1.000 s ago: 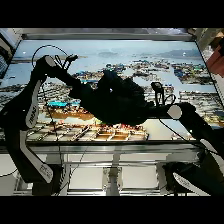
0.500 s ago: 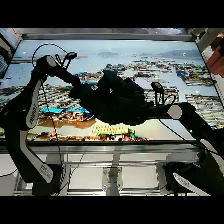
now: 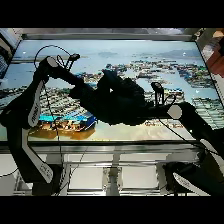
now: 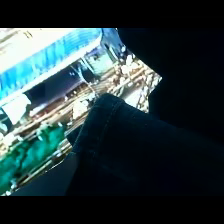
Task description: Fold the clothes and pants, and hang the long-sleeved shirts on hangers.
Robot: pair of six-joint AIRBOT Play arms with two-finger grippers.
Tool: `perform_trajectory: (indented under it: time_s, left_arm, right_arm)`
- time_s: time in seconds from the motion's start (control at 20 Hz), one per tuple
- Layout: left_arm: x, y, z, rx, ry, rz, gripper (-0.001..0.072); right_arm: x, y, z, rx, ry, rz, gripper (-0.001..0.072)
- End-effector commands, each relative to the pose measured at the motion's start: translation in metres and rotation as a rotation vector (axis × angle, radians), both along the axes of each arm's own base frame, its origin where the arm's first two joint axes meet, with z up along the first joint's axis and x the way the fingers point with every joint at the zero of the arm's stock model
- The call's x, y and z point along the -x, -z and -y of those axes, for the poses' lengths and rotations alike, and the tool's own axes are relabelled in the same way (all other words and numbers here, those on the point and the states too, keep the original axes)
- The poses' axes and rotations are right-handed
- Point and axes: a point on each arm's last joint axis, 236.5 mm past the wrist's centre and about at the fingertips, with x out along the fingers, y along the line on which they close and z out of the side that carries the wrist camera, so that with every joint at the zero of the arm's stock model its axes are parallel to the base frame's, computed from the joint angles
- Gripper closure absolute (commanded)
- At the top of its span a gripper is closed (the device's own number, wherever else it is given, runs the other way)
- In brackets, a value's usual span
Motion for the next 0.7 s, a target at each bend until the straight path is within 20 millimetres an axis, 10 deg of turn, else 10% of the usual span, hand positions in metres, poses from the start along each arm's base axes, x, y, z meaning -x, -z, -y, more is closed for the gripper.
perform_trajectory:
  time_s: [0.0, 0.3, 0.65]
  left_arm:
    - [0.006, 0.012, -0.010, -0.046, 0.005, -0.036, 0.0320]
    - [-0.016, -0.017, -0.023, -0.081, -0.015, 0.052, 0.0320]
    - [0.004, 0.002, -0.021, -0.058, 0.003, -0.065, 0.0321]
  right_arm:
    - [0.000, 0.000, -0.001, -0.003, -0.001, -0.002, 0.0691]
    - [0.000, 0.000, -0.001, -0.004, 0.000, -0.002, 0.0691]
    - [0.001, -0.001, -0.003, -0.016, 0.002, -0.007, 0.0691]
